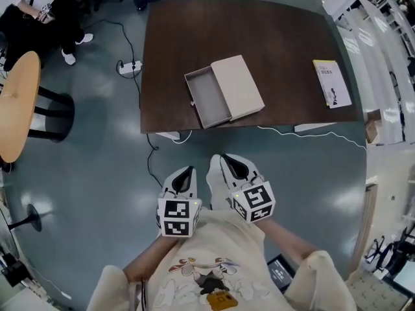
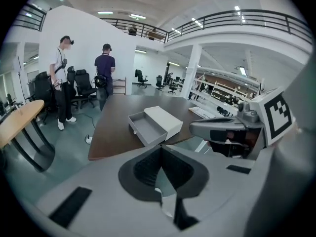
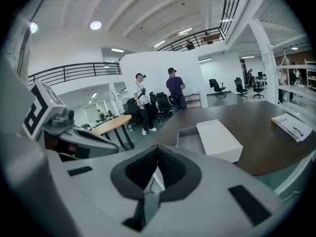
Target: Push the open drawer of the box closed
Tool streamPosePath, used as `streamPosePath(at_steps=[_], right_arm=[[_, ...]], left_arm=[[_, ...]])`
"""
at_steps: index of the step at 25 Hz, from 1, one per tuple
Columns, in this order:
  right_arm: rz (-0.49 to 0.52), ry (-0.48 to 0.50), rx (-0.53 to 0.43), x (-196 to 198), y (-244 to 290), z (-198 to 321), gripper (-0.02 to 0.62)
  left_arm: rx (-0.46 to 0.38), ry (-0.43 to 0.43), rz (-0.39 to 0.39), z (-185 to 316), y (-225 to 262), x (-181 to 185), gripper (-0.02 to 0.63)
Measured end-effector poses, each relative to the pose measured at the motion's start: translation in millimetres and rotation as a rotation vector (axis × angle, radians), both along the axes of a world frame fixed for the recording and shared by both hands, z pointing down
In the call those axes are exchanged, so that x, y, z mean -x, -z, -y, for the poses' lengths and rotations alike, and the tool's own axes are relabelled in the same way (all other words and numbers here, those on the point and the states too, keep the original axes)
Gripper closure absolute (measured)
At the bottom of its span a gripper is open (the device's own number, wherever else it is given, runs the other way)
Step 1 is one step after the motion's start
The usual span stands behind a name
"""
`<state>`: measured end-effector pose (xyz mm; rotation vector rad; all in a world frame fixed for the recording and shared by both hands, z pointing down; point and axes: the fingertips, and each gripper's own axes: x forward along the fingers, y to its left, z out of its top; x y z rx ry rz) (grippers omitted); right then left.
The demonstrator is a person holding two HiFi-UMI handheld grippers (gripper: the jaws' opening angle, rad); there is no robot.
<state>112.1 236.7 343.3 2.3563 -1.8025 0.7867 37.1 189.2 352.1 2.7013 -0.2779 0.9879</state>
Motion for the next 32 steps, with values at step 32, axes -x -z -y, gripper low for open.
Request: streamPosePath(at_steps=[32], right_arm=[[-0.054, 0.491, 0.206, -78, -27, 150, 0.514]], left_arm=[[0.136, 0.185, 0.055, 98, -31, -102, 0.6]])
